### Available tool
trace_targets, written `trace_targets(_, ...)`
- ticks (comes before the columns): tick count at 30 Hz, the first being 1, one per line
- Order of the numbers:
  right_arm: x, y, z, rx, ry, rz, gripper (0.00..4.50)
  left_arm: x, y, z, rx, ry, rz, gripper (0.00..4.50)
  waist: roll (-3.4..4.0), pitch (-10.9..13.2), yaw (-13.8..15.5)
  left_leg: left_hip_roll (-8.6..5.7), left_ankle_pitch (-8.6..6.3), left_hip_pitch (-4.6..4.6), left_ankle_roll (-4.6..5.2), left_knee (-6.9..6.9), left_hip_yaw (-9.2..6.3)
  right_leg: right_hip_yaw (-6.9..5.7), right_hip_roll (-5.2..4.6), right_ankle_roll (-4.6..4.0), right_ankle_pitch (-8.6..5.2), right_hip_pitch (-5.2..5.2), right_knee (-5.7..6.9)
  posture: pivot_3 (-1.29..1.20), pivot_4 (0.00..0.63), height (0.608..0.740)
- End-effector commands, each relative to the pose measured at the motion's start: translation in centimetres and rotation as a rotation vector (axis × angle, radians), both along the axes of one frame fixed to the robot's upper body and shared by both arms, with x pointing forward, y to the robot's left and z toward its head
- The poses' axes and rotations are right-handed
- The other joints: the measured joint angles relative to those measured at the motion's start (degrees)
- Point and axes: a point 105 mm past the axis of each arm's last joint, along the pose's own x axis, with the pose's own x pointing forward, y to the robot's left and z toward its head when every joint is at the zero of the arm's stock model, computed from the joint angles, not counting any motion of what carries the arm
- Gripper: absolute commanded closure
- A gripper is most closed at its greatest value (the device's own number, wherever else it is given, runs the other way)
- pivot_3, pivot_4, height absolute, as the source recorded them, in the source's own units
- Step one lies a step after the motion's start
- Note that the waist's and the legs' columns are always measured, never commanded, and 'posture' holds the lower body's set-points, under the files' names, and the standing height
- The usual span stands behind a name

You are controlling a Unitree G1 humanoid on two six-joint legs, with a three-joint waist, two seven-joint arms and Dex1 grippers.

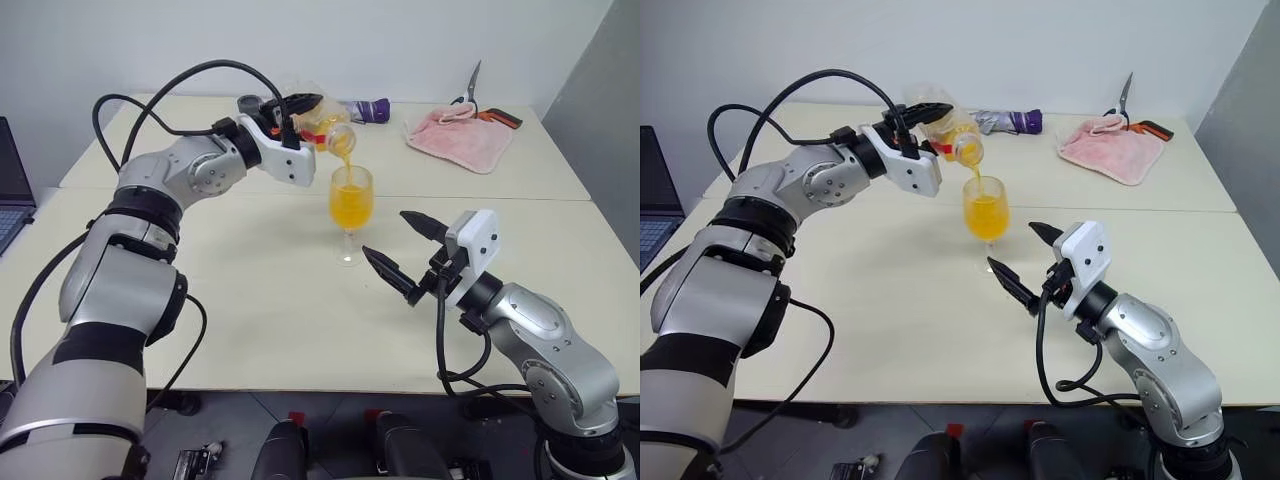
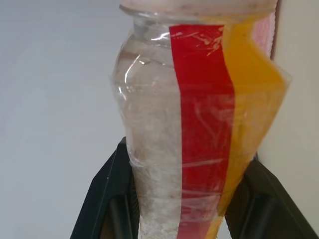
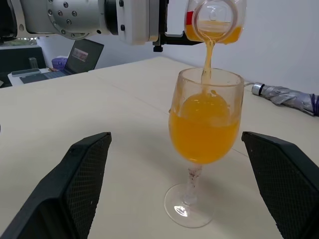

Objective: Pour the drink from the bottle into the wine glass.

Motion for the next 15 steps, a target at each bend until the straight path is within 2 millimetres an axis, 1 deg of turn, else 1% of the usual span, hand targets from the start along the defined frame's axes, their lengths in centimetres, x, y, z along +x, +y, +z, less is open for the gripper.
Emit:
trace_targets(1,-0.87,0.45,1.37,0.016,-0.063,0.029,0.00,-0.20,-0.28,2.16,-0.050,-0.042,-0.011,2.79,0.00,0.00,-0.01,0.00,0.00,0.00,0.00,0.00,0.00,0.00,0.00,0.00,0.00,0.00,0.00,0.00,0.150,0.740)
trace_targets(9,-0.79,0.51,1.55,0.023,-0.076,0.020,0.00,0.11,-0.62,1.77,-0.168,0.064,-0.024,2.79,0.00,0.00,0.00,-0.01,0.00,0.00,0.00,0.01,0.00,0.00,0.00,0.00,0.00,0.00,0.01,0.00,0.150,0.740)
trace_targets(13,-0.71,0.62,1.61,0.032,-0.079,0.020,0.00,0.40,-0.70,1.59,-0.302,0.169,-0.040,2.79,0.00,0.00,-0.03,0.00,0.00,0.02,0.00,0.01,0.01,0.01,0.00,0.00,0.00,0.00,0.02,0.00,0.150,0.740)
trace_targets(15,-0.67,0.70,1.63,0.032,-0.081,0.022,0.00,0.28,-0.89,1.43,-0.298,0.181,-0.052,2.79,0.00,0.00,-0.07,0.00,0.00,0.02,0.00,0.01,0.02,0.01,0.00,0.00,0.00,0.00,0.04,0.00,0.150,0.740)
